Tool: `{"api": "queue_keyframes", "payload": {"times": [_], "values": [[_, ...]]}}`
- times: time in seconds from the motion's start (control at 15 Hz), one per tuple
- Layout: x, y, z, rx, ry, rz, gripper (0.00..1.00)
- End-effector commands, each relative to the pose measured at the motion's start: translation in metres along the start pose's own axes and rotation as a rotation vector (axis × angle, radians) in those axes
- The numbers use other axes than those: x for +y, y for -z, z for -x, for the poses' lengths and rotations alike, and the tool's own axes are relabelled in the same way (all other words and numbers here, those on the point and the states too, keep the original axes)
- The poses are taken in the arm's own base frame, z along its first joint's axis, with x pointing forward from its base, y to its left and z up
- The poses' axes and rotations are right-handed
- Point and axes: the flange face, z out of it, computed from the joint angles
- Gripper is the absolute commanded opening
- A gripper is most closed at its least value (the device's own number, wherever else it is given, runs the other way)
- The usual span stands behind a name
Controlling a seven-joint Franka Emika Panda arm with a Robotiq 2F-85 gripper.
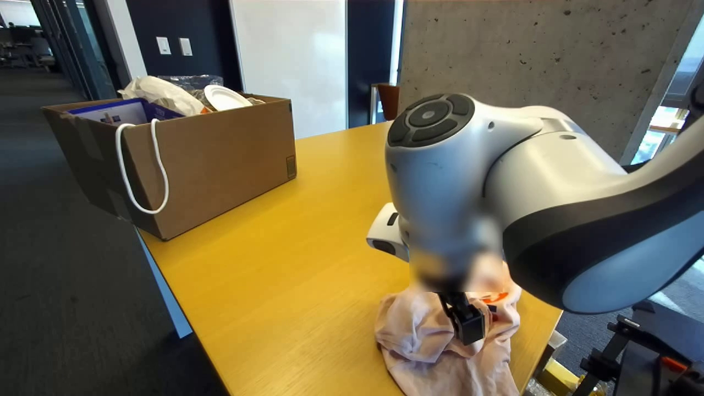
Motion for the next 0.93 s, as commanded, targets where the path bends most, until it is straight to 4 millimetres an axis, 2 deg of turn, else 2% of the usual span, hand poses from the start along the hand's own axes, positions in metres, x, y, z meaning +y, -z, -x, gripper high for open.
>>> {"api": "queue_keyframes", "payload": {"times": [0.0, 0.27, 0.47, 0.87], "values": [[-0.011, -0.001, -0.014, 0.014, 0.059, -0.018, 1.00], [-0.034, -0.008, -0.010, 0.011, 0.067, -0.044, 1.00], [-0.051, -0.004, -0.004, 0.021, 0.048, -0.039, 1.00], [-0.034, -0.012, 0.019, 0.045, -0.064, -0.022, 1.00]]}}
